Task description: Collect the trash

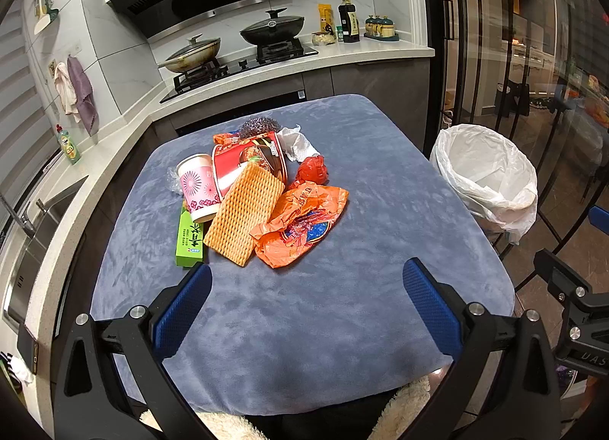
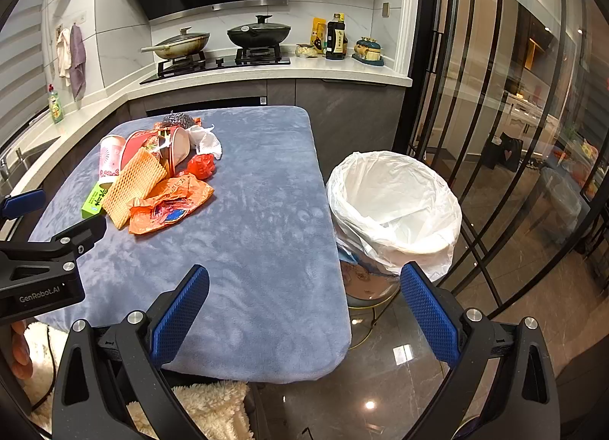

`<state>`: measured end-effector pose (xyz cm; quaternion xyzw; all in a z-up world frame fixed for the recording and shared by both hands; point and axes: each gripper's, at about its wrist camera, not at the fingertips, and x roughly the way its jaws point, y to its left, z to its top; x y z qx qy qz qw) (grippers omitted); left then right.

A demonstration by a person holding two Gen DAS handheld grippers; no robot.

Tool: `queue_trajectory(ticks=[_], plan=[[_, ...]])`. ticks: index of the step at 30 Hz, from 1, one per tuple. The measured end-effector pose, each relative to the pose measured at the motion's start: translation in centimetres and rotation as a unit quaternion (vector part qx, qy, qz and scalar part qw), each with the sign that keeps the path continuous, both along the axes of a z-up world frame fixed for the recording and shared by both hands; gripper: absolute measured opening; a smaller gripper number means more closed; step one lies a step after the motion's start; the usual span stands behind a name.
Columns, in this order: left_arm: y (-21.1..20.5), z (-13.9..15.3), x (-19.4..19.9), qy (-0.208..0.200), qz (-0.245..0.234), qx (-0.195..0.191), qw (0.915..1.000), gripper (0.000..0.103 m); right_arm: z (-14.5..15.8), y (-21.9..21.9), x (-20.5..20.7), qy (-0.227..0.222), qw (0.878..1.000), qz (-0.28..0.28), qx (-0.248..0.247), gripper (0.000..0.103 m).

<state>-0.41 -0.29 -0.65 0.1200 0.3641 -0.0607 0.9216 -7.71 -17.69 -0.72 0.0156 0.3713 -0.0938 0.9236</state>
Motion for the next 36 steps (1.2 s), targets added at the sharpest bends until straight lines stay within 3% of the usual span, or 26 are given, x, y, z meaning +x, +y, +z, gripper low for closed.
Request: queue_trajectory(ticks=[25, 36], plan=[[0.5, 0.0, 0.5, 0.000, 0.005, -0.010, 0.9999, 0.096, 0.0, 0.5, 0.2, -0.001, 1.000, -0.001, 0.000, 0.096], [3.2, -1.3, 2.7, 0.018, 0.030, -0.029, 0.9990, 0.096, -0.4, 1.9, 3.1, 0.003, 1.000, 0.001, -0.007, 0.096]])
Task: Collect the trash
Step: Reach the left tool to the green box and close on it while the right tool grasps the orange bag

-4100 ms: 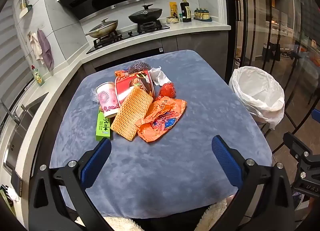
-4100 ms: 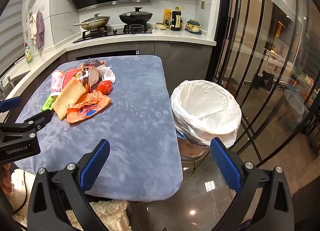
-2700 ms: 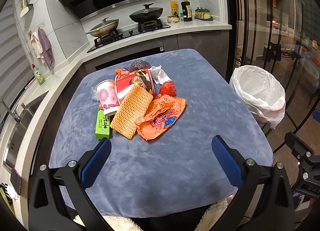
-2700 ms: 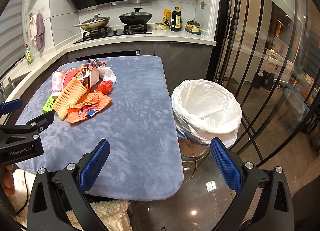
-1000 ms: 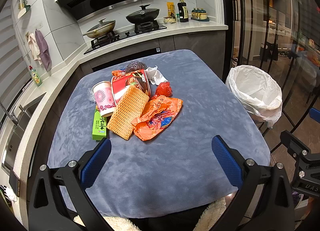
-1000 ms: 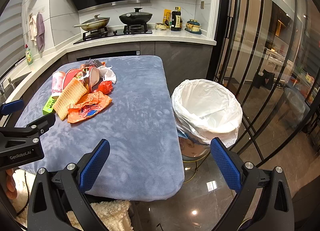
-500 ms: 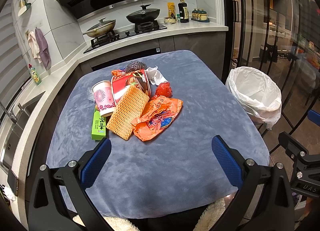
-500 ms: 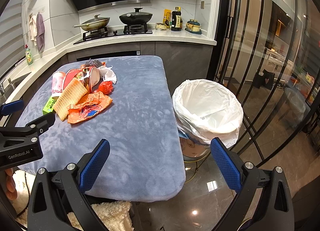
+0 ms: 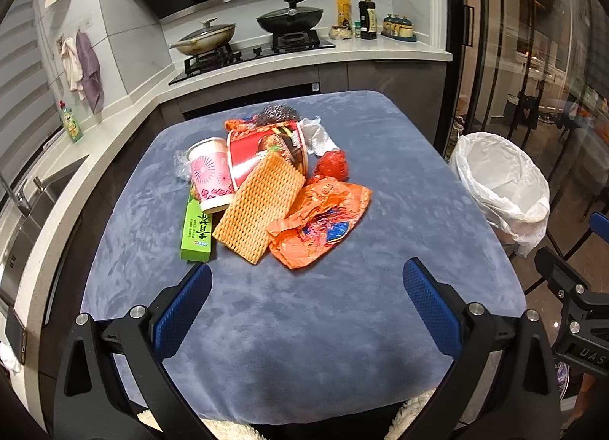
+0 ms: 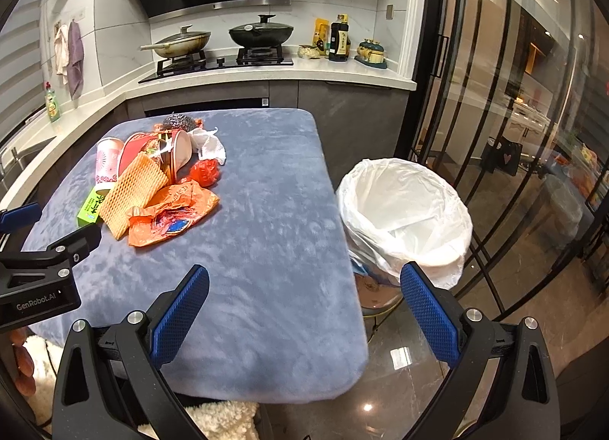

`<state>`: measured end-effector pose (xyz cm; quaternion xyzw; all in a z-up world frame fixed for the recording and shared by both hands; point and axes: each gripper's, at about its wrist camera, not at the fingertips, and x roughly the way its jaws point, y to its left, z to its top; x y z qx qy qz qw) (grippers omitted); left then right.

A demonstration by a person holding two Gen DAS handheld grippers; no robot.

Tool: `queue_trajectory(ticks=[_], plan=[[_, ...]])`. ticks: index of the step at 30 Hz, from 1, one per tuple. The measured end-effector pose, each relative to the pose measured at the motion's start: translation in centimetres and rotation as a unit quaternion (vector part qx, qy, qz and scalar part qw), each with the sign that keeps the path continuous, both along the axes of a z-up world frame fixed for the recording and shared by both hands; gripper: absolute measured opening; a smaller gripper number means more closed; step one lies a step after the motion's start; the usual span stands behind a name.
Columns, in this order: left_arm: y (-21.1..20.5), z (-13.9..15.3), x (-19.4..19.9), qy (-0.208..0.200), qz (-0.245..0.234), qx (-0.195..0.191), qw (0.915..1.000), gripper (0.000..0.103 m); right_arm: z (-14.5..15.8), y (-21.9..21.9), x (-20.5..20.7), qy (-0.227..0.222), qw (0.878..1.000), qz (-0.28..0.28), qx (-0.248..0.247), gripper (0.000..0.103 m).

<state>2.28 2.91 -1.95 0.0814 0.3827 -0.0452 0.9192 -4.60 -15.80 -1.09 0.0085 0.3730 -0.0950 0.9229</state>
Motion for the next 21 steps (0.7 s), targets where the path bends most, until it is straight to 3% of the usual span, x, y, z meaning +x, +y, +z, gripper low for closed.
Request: queue_trajectory(ticks=[16, 21], plan=[[9.5, -3.2, 6.2, 0.034, 0.088, -0.045, 0.9946, 0.096, -3.7, 5.7, 7.7, 0.011, 0.999, 0.043, 0.009, 0.096], [12.2, -4.8, 8.6, 0.046, 0.105, -0.052, 0.9921, 0.096, -5.3, 7.3, 10.3, 0.023, 0.997, 0.059, 0.037, 0.087]])
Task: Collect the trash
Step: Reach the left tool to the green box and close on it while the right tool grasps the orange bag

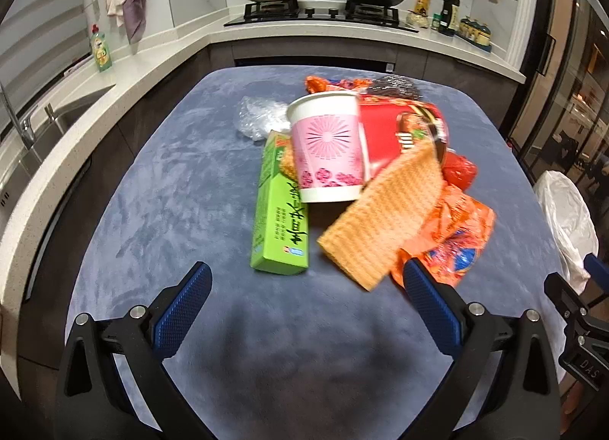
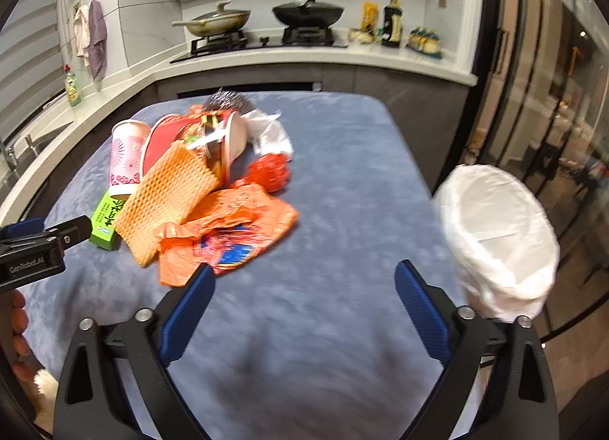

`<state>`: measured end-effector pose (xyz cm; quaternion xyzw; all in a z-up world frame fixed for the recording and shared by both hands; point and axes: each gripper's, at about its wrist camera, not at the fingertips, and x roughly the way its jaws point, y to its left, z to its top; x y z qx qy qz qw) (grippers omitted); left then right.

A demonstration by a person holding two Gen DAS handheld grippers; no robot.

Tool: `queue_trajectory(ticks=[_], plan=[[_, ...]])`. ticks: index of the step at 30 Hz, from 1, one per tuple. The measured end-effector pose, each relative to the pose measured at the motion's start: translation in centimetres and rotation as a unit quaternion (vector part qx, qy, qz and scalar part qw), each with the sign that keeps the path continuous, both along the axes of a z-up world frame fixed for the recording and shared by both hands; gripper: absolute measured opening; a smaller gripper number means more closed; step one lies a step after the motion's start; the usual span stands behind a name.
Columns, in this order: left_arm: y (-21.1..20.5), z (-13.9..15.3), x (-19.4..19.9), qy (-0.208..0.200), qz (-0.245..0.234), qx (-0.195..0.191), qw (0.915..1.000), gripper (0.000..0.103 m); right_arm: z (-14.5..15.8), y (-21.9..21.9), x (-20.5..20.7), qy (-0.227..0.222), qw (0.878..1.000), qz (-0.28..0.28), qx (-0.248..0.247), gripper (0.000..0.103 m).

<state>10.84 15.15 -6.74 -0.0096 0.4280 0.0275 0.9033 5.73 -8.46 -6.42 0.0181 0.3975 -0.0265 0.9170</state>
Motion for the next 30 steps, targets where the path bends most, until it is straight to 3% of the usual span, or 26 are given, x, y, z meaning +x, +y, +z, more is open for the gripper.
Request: queue_trajectory(ticks=[6, 21, 28, 30], plan=[[2.2, -1.5, 2.3, 0.007, 0.008, -0.016, 0.9998, 0.096, -2.3, 1.1, 2.9, 0.025, 0.999, 0.001, 0.035, 0.076], [5.2, -5.2, 6.3, 0.040, 0.022, -0.052, 0.9976, 0.091, -6.6, 2.9, 7.5, 0.073, 0.993, 0.002, 0.087, 0.060], [6.6, -6.7, 7.3, 0.062, 0.018, -0.111, 0.9917, 0.083, -7.9, 3.0, 8.6, 0.086, 0.990, -0.003, 0.114, 0.054], [6.4, -6.6, 7.2, 0.059, 0.007, -0.116, 0.9915, 0.073, -7.9, 3.2, 8.8, 0.085, 0.990, -0.002, 0.111, 0.048]])
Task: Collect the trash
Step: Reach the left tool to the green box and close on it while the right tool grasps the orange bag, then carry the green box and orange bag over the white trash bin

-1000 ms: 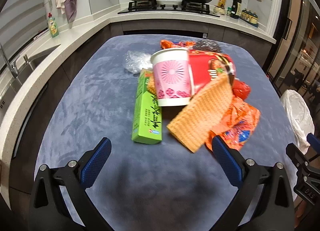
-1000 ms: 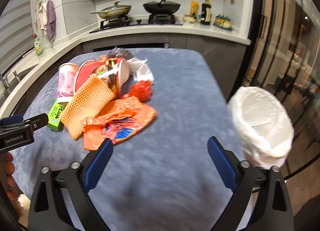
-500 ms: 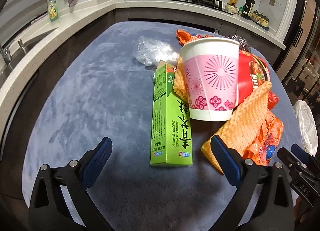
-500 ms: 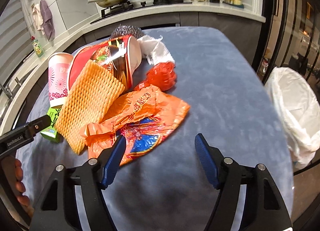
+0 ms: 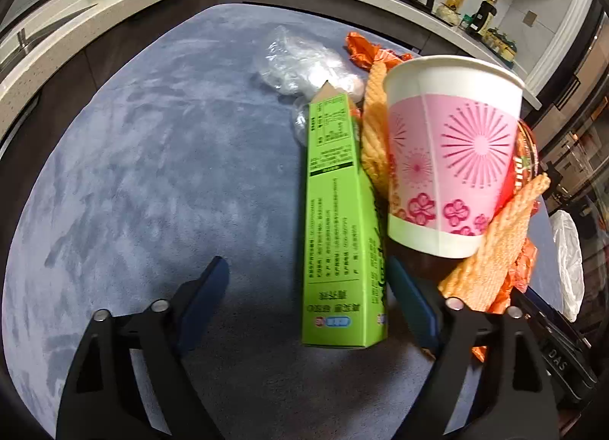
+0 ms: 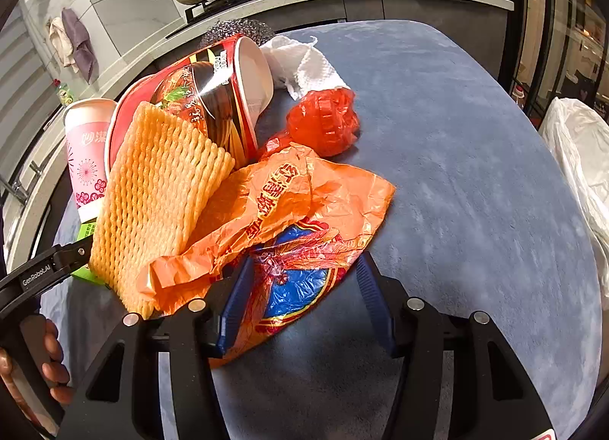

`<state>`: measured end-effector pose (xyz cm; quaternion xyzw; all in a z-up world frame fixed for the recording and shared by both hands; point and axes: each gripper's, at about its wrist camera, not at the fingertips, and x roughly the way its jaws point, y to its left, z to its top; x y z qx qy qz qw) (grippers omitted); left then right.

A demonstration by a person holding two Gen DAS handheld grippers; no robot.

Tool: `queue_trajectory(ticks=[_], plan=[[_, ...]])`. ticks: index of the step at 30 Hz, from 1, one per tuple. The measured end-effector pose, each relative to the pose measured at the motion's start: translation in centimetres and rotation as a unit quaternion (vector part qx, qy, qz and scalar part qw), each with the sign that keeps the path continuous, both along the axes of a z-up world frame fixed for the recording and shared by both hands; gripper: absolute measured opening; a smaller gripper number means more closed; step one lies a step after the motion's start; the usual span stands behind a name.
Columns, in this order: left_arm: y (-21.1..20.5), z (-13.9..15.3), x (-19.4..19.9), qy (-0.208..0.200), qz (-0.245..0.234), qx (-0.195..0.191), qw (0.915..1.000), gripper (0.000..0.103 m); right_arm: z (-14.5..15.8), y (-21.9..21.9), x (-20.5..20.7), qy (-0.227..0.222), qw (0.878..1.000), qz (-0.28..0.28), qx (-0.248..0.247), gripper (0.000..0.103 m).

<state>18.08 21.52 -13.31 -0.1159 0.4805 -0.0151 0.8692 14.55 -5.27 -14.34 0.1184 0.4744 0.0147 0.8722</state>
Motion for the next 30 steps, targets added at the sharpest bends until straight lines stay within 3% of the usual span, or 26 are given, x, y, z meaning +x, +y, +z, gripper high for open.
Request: queue_trajectory(ticks=[4, 6, 11, 14, 20, 30], plan=[[-0.5, 0.2, -0.2, 0.002, -0.026, -0.022, 0.9994, 0.047, 0.1, 0.0, 0.4, -0.001, 1.000, 0.001, 0.002, 0.035], [-0.9, 0.2, -0.3, 0.005, -0.041, -0.040, 0.9983, 0.034, 0.0, -0.1, 0.4, 0.000, 1.000, -0.001, 0.010, 0.020], [-1.1, 0.6, -0.9, 0.001, -0.037, -0.030, 0.9989, 0.030, 0.4, -1.1, 0.1, -0.005, 0.999, -0.006, 0.043, 0.004], [-0.7, 1.5, -1.4, -0.008, -0.023, -0.024, 0.9994, 0.029, 1.1, -1.7, -0.4, -0.015, 0.998, -0.006, 0.061, 0.003], [0.2, 4.0, -3.2, -0.033, -0.002, -0.004, 0.9995, 0.027, 3.9, -2.0, -1.9, -0.051, 0.997, -0.006, 0.050, 0.003], [-0.3, 9.6, -6.1, -0.096, -0.009, 0.008, 0.9953, 0.027, 9.9, -4.4, -4.5, -0.123, 0.992, -0.031, 0.023, 0.003]])
